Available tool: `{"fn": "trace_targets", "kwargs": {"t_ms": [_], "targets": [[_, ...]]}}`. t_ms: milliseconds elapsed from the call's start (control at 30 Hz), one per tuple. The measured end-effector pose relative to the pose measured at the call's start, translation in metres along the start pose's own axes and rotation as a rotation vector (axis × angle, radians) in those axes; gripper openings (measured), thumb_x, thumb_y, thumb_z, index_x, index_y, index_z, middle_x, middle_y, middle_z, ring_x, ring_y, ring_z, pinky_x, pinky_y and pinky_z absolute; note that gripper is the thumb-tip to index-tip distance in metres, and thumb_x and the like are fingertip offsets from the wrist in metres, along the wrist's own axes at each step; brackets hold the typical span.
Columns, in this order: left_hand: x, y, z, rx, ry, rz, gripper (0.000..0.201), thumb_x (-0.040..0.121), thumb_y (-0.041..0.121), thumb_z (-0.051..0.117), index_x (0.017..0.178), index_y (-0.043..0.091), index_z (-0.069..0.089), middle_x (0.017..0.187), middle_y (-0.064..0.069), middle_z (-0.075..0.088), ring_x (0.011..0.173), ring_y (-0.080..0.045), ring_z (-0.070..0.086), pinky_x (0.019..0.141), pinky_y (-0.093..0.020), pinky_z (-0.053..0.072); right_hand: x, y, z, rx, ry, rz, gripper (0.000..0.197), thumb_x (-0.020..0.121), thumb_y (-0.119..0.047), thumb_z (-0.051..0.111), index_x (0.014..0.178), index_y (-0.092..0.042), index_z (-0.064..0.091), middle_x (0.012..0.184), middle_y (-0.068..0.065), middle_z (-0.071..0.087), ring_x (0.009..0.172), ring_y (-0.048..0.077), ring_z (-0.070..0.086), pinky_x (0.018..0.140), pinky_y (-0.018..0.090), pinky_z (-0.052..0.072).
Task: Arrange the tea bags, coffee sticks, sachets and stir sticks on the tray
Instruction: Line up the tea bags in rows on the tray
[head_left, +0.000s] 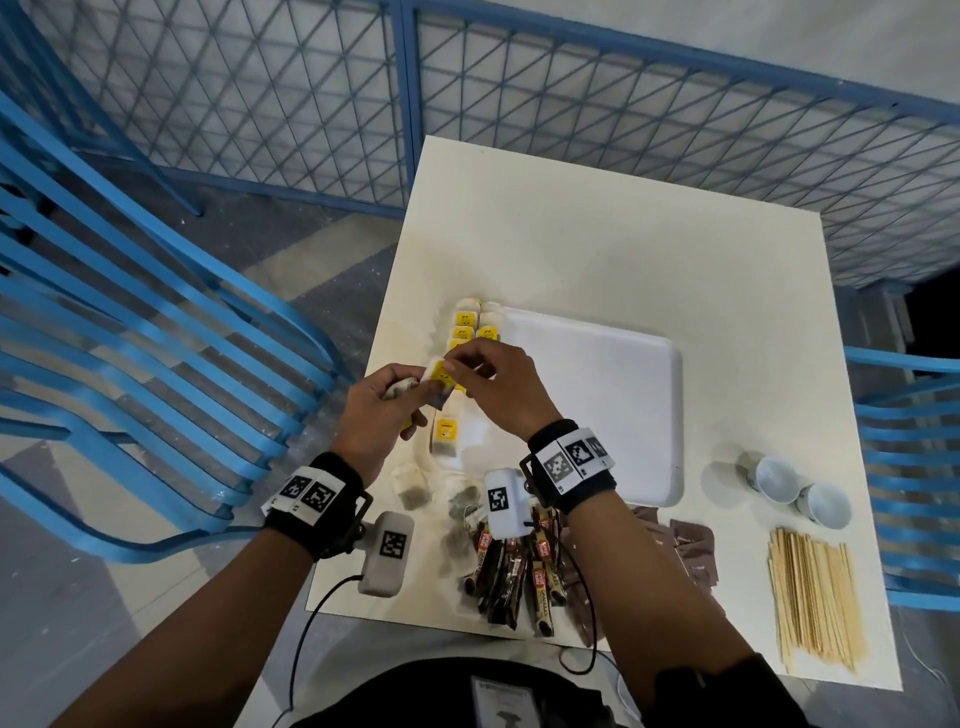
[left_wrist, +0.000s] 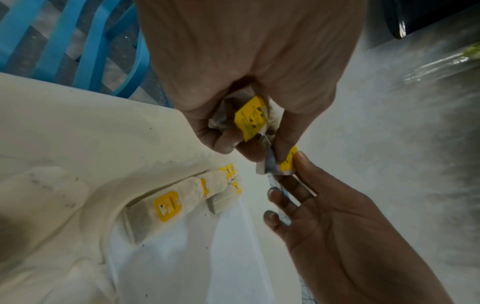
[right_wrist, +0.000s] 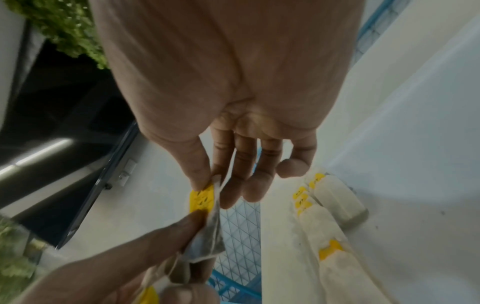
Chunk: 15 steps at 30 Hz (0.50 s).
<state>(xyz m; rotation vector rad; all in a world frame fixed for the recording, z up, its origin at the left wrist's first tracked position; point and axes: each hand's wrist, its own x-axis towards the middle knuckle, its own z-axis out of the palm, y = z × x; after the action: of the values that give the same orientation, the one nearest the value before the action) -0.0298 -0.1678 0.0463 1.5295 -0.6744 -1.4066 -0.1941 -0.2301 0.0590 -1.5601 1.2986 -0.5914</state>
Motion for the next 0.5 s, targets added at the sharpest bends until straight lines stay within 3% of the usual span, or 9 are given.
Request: {"fn": "trace_targets", "kwargs": {"t_ms": [100, 267, 400, 500], "targets": [[0.002, -0.003, 0.001, -0.017, 0.012, -0.023, 0.023, 0.089, 0.007, 0.076, 0.107, -0.004, 0.067, 0.079, -0.018, 0.071, 0.055, -0.020, 0.052, 0.046, -0.026, 0.035, -0.002, 0.006, 0.004, 0.026, -0.043, 0.052, 0.013, 0.091, -0.034, 0.071, 0.098, -0.023, 0.070, 0.088, -0.007, 0.073, 0.076, 0.011, 0.069, 0.077, 0.030, 0.056], [0.005, -0.007, 0.003, -0.014, -0.003, -0.080, 0.009, 0.092, 0.008, 0.072, 0.100, 0.005, 0.069, 0.077, -0.011, 0.073, 0.053, -0.022, 0.051, 0.045, -0.026, 0.034, -0.004, 0.013, 0.006, 0.045, -0.029, 0.046, 0.010, 0.091, -0.023, 0.072, 0.092, -0.013, 0.068, 0.080, 0.000, 0.074, 0.062, 0.016, 0.070, 0.067, 0.026, 0.056], [0.009, -0.010, 0.003, 0.008, -0.005, -0.190, 0.018, 0.094, 0.012, 0.071, 0.110, 0.005, 0.067, 0.093, -0.010, 0.073, 0.055, -0.023, 0.053, 0.043, -0.026, 0.034, 0.003, 0.031, -0.004, 0.034, 0.049, 0.086, 0.007, 0.090, -0.023, 0.073, 0.090, -0.019, 0.067, 0.080, 0.006, 0.072, 0.063, 0.022, 0.069, 0.062, 0.021, 0.051], [0.015, -0.012, 0.000, -0.059, 0.031, -0.298, 0.014, 0.095, 0.003, 0.063, 0.109, 0.006, 0.062, 0.097, -0.012, 0.062, 0.057, -0.024, 0.057, 0.043, -0.026, 0.034, 0.012, 0.056, -0.013, -0.036, 0.147, 0.155, 0.009, 0.088, -0.026, 0.075, 0.086, -0.026, 0.067, 0.075, 0.000, 0.069, 0.069, 0.024, 0.067, 0.065, 0.030, 0.054]]}}
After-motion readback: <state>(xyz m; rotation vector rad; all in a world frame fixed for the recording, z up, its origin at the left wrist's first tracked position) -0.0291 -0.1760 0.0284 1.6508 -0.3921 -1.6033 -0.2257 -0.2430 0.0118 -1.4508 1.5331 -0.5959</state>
